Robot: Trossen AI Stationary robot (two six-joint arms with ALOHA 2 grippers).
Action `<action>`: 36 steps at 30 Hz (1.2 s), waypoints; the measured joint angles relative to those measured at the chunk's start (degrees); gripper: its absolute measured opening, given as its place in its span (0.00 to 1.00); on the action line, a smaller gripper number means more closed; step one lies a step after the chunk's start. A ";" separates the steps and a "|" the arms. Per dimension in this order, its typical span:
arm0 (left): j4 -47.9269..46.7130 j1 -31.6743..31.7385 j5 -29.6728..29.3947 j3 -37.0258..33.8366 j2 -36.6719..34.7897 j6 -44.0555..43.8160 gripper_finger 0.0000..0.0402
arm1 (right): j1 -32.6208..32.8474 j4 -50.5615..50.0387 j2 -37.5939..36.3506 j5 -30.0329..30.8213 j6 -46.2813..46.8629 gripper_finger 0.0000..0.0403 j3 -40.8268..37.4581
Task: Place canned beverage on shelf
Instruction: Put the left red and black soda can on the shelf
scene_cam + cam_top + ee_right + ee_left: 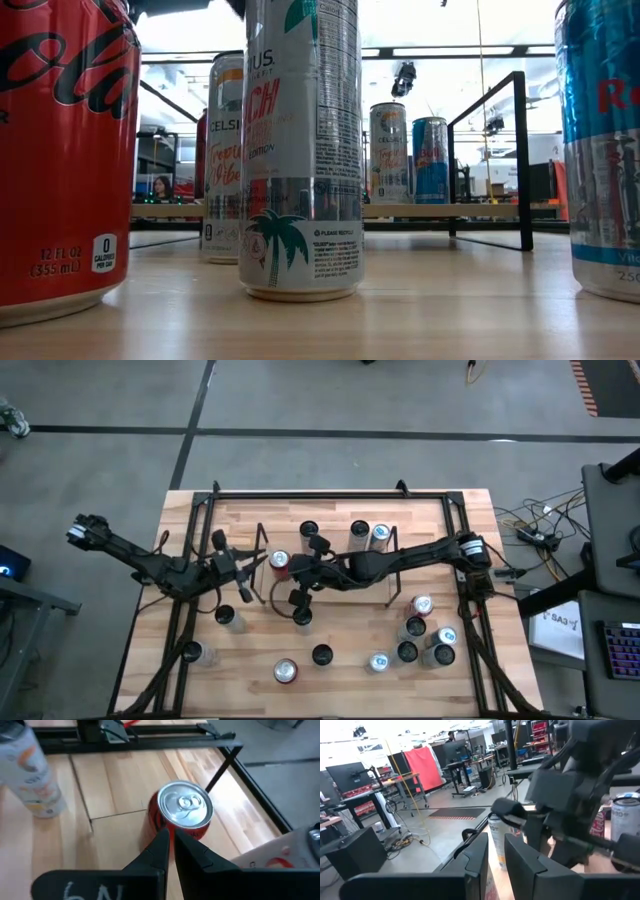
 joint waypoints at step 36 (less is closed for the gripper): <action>-0.02 0.22 -1.01 -0.02 0.26 2.63 0.11 | -4.23 4.14 5.16 -3.35 -1.42 0.04 -0.27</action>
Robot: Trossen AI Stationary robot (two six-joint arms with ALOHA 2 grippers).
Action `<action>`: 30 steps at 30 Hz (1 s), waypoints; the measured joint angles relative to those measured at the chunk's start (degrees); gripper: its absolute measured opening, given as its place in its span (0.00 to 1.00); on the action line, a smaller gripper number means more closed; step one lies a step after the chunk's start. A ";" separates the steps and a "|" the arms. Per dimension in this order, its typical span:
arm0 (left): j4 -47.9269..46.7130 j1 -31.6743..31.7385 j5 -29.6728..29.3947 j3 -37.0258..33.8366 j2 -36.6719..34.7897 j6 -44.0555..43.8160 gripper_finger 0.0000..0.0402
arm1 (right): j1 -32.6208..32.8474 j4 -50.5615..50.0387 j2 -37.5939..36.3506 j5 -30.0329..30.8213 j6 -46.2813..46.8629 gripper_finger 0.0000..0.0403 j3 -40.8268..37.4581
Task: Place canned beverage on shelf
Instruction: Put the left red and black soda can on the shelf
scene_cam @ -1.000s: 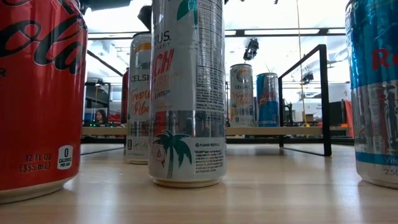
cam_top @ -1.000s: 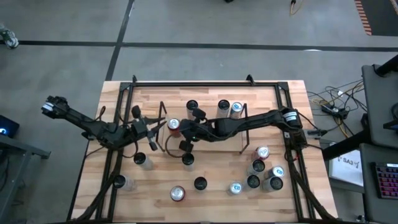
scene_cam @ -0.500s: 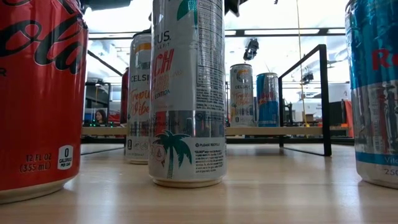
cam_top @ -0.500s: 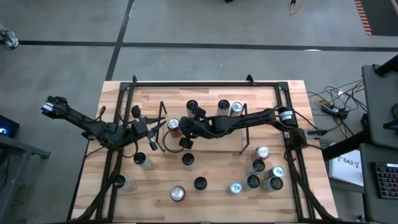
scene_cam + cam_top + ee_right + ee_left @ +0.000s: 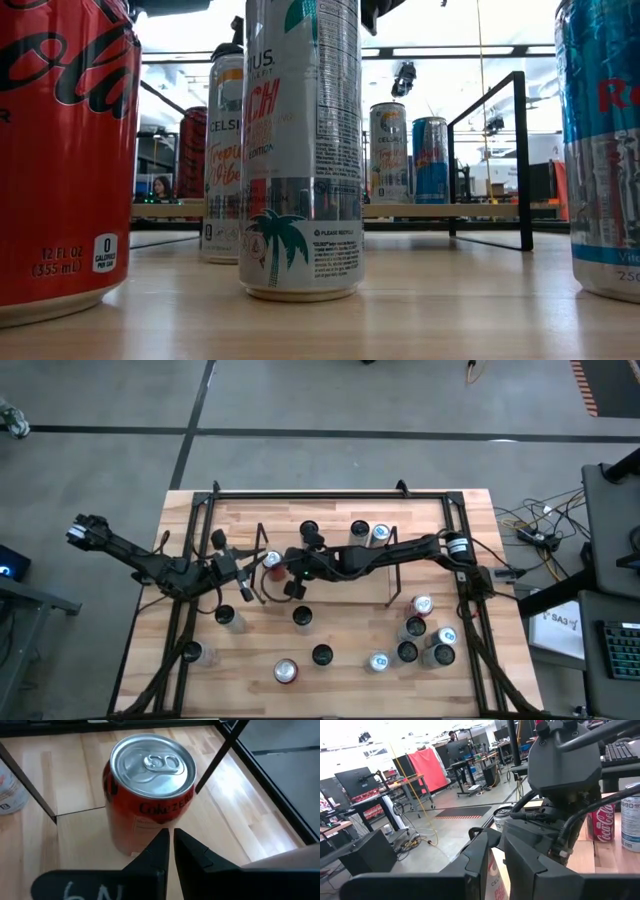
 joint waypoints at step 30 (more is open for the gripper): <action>-2.17 0.00 -0.02 0.00 0.11 0.46 0.11 | 1.89 -5.23 -8.54 -2.54 1.40 0.04 0.07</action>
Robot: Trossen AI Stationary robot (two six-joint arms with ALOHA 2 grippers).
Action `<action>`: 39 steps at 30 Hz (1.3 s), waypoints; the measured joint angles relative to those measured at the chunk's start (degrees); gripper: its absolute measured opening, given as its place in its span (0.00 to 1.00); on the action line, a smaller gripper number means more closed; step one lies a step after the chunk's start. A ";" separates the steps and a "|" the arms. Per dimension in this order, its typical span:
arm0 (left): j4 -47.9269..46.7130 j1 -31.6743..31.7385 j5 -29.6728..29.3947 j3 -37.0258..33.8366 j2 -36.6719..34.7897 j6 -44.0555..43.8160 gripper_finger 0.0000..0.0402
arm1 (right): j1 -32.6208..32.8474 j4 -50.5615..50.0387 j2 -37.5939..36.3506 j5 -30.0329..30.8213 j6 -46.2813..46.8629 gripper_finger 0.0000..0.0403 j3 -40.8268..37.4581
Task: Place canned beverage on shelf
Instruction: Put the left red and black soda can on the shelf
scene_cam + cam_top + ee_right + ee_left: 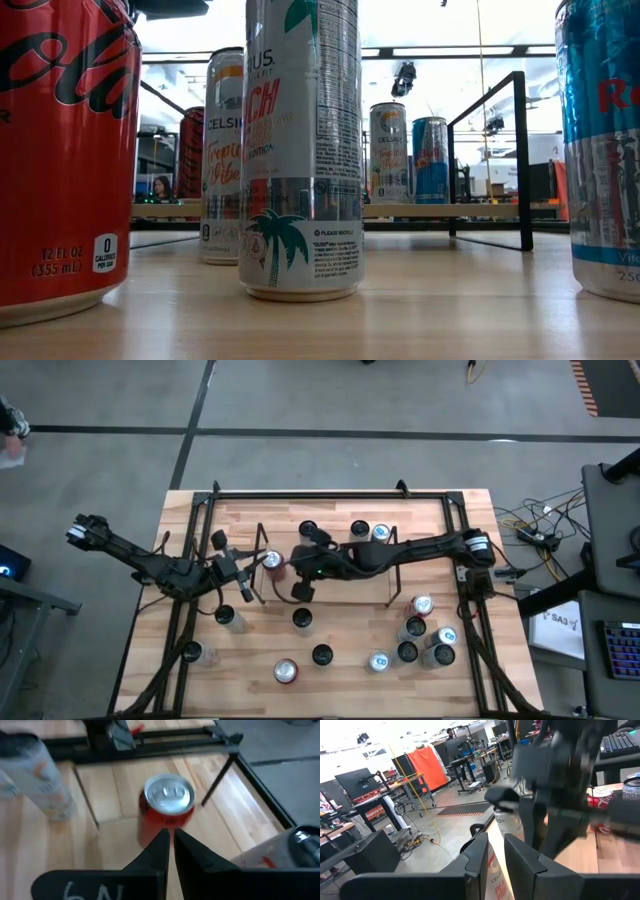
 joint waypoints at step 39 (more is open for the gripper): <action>-0.39 0.48 0.00 0.00 0.96 0.17 0.11 | -0.35 9.65 10.16 -3.10 -2.27 0.04 1.81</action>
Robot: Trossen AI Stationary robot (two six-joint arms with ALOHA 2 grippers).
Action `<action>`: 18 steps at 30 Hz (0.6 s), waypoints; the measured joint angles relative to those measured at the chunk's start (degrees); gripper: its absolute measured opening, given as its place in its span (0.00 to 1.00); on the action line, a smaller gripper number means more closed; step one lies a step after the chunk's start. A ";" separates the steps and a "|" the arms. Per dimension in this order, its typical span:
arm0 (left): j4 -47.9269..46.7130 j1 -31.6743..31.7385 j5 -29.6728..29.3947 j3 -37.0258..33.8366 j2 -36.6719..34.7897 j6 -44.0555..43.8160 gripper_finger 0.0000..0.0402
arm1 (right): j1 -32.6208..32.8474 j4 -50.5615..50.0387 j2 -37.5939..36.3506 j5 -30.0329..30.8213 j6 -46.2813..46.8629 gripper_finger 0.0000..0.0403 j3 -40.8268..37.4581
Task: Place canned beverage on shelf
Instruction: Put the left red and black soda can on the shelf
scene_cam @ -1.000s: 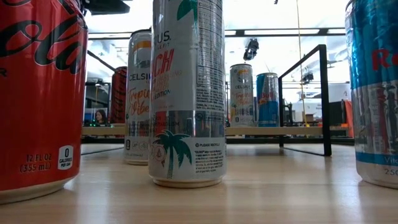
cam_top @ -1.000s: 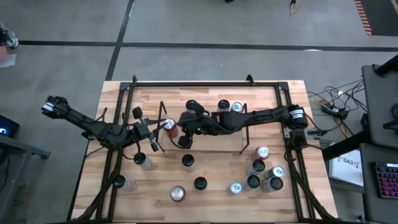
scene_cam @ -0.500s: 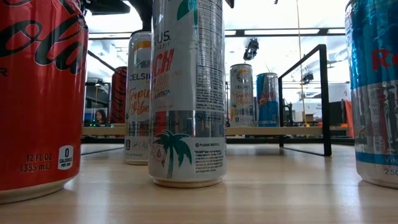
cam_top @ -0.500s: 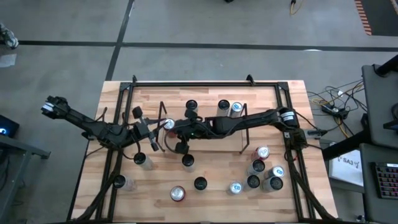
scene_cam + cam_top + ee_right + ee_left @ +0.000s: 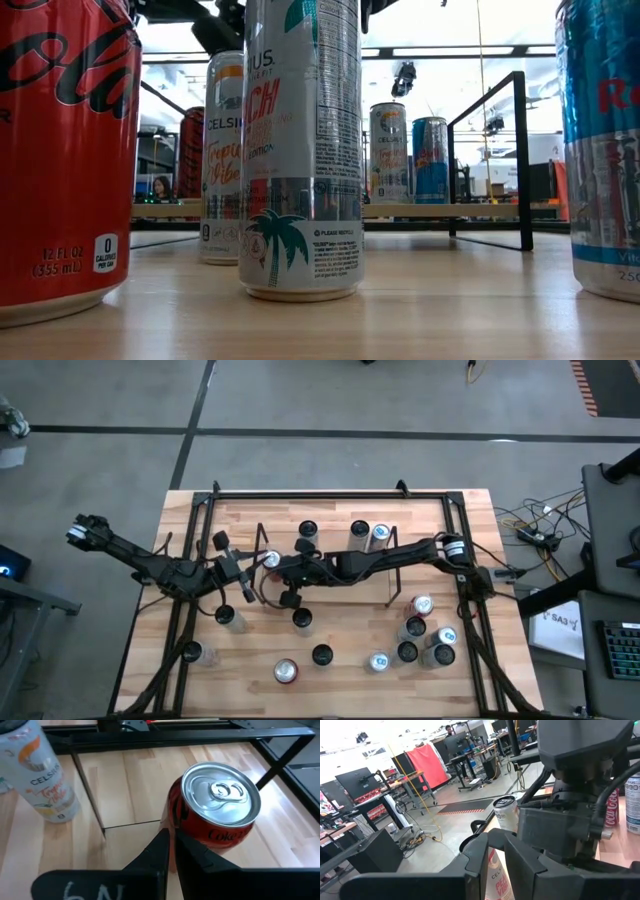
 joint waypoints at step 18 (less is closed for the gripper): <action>-0.02 0.00 0.00 0.00 0.00 0.02 0.11 | -0.78 2.91 0.04 0.01 0.13 0.04 0.00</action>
